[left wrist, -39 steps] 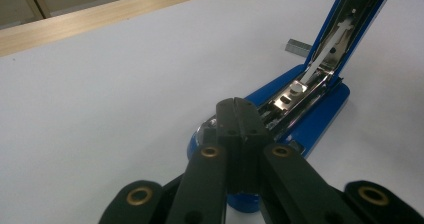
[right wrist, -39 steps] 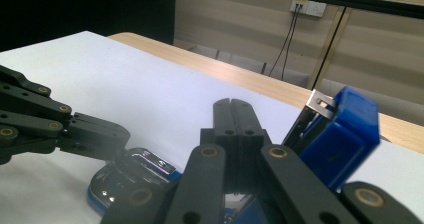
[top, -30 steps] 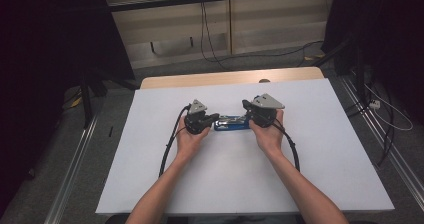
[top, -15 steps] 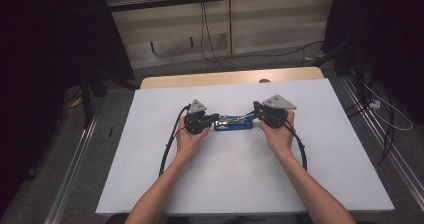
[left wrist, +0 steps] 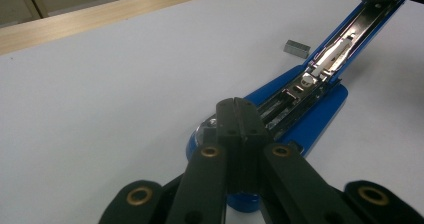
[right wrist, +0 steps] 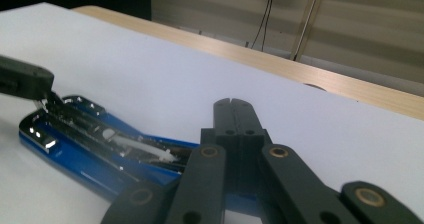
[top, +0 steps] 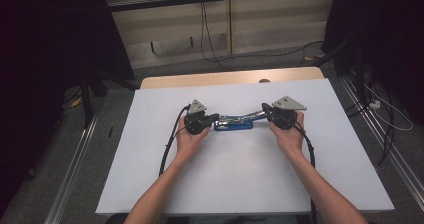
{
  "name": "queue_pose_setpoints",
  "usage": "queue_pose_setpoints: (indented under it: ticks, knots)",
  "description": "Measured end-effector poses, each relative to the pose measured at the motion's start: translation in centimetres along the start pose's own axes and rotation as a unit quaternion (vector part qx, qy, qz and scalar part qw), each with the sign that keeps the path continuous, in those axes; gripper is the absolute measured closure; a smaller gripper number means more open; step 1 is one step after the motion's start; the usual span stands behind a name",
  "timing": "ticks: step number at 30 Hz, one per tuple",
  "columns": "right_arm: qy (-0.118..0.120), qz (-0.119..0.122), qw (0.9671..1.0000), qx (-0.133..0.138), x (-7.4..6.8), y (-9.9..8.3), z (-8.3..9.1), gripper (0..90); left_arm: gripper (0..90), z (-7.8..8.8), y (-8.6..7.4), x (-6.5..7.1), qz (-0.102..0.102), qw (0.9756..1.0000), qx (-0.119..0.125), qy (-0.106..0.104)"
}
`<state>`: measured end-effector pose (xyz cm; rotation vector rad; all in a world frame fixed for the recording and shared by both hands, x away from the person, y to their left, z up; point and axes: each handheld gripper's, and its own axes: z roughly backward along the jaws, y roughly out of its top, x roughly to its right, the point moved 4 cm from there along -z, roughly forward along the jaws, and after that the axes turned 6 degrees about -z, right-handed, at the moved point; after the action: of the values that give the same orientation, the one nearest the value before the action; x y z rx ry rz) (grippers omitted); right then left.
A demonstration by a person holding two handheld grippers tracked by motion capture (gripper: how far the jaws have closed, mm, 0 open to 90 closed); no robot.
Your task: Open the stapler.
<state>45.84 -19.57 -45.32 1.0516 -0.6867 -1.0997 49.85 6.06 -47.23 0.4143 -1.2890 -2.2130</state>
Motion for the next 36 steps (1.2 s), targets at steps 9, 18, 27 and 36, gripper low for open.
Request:
queue_pose_setpoints:
  ticks: [9,18,27,36]
  knots:
    - [0.001,-0.003,0.9999,-0.015,0.7,-1.2,0.1,90.0,90.0,0.0,-0.1,0.0,0.003,1.0000,0.002,0.000]
    - [0.005,0.004,0.9997,-0.022,0.7,-1.5,0.2,90.0,90.0,0.0,-0.1,-0.1,0.005,1.0000,0.002,0.000]
    - [0.008,-0.009,0.9997,-0.020,0.9,-1.6,0.2,90.0,90.0,0.0,0.0,-0.1,0.008,1.0000,0.002,-0.005]
    - [0.013,-0.022,0.9995,-0.021,1.2,-1.7,0.1,90.0,90.0,0.2,0.3,-0.1,0.010,0.9999,0.011,-0.007]
